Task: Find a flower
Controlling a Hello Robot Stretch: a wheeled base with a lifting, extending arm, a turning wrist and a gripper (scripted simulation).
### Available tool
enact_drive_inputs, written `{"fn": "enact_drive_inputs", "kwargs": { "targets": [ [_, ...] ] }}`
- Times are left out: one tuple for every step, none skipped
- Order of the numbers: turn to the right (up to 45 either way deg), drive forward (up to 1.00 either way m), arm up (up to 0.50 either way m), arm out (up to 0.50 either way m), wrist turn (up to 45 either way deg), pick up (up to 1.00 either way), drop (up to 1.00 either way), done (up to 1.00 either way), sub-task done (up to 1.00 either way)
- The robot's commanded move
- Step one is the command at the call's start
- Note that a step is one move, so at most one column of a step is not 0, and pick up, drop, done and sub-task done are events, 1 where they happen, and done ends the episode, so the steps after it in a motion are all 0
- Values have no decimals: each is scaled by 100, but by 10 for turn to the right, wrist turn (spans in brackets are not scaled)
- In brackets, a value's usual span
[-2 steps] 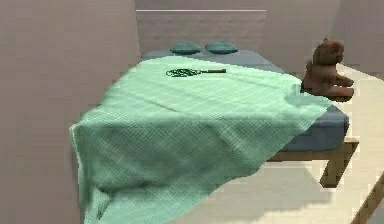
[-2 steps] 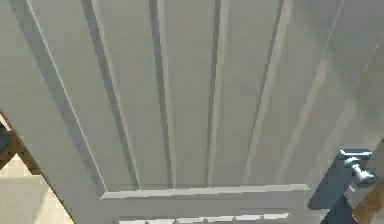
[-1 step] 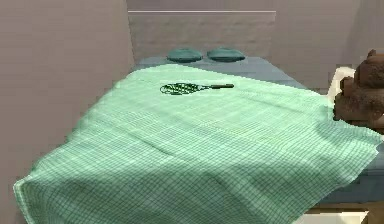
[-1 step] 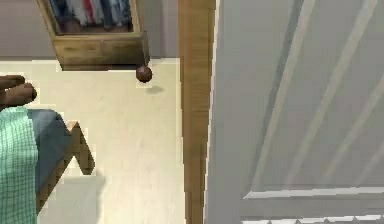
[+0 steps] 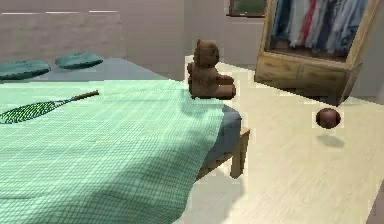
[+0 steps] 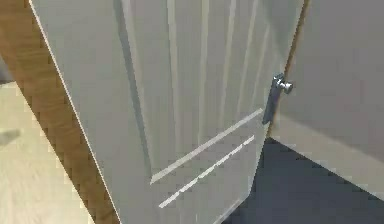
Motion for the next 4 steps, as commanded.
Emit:
{"fn": "enact_drive_inputs", "kwargs": {
  "targets": [
    [0, 40, 0, 0, 0, 0, 0, 0, 0],
    [450, 0, 0, 0, 0, 0, 0, 0, 0],
    [60, 0, 0, 0, 0, 0, 0, 0, 0],
    [0, 100, 0, 0, 0, 0, 0, 0, 0]
  ]
}}
